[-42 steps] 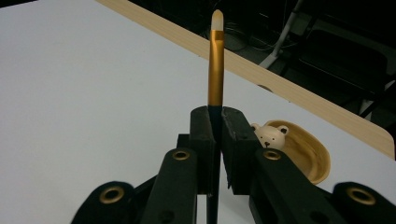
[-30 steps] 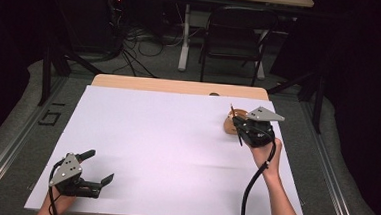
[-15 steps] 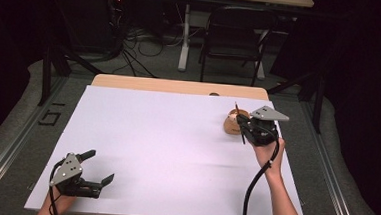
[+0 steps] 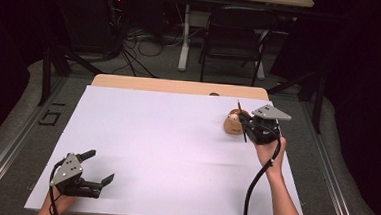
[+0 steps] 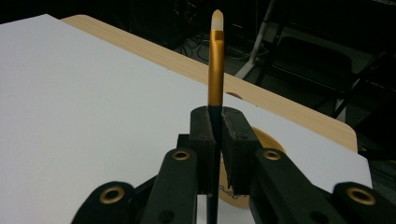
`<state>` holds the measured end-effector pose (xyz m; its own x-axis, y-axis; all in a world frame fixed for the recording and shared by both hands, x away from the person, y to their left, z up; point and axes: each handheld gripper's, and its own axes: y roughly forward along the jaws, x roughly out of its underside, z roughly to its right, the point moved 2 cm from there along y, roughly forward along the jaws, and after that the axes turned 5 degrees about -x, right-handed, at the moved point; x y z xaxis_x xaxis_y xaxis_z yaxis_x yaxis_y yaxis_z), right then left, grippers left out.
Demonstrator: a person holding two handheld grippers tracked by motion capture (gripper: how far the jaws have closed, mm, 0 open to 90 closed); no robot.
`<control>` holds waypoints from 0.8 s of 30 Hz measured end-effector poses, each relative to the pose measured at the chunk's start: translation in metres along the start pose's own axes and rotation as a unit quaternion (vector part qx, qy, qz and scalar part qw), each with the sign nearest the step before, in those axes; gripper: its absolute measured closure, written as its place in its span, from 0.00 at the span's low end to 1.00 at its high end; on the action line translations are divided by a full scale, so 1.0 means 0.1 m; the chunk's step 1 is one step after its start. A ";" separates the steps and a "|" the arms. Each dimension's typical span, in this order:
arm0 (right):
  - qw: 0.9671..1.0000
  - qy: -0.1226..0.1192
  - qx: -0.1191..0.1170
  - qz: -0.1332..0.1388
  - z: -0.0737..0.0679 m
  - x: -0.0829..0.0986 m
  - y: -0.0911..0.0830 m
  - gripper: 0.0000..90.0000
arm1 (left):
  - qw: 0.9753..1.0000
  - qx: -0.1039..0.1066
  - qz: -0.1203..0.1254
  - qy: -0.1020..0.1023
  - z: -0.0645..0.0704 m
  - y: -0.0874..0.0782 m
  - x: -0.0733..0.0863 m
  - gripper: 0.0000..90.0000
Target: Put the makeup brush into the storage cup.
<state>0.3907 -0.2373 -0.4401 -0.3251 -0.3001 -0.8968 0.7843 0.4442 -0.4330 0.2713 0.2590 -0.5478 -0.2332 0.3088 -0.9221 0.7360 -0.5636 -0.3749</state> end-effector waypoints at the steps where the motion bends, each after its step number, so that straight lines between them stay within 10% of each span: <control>1: 1.000 0.001 0.001 0.003 0.00 0.00 0.00 0.93 | 1.000 0.000 0.000 0.000 0.00 0.00 0.00 0.00; 24: 1.000 -0.002 0.010 0.028 0.07 -0.11 0.00 0.93 | 1.000 -0.001 -0.001 0.001 0.01 0.00 0.00 0.00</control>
<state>0.3976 -0.2397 -0.4294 -0.2785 -0.2798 -0.9188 0.8113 0.4435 -0.3810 0.2711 0.2581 -0.5481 -0.2337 0.3126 -0.9207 0.7366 -0.5612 -0.3775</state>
